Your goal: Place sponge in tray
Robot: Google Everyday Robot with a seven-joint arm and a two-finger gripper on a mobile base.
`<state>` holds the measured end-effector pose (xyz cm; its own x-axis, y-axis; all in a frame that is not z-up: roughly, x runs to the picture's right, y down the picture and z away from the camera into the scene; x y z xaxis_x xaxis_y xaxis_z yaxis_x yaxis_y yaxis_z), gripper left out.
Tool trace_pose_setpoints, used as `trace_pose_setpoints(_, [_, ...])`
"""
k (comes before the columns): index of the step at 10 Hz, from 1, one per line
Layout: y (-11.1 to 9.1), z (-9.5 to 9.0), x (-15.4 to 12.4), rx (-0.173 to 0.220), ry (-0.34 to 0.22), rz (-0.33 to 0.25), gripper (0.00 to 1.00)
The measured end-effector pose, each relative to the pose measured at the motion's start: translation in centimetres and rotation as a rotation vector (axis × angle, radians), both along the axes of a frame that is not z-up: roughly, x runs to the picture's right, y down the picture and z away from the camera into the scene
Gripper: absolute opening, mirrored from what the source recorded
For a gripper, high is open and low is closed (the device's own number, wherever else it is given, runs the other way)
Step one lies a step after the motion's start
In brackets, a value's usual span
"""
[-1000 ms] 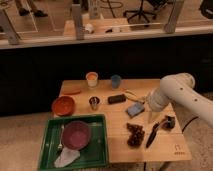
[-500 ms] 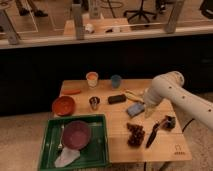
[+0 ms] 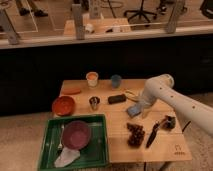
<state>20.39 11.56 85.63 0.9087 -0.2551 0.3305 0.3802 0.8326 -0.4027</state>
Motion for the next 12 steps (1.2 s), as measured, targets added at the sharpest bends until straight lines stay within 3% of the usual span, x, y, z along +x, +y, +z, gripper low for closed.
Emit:
trace_pose_setpoints(8, [1.9,3.3,-1.1,-0.088,0.032,-0.11,0.8])
trace_pose_setpoints(12, [2.1,3.5,-1.2,-0.119,0.042,-0.127,0.43])
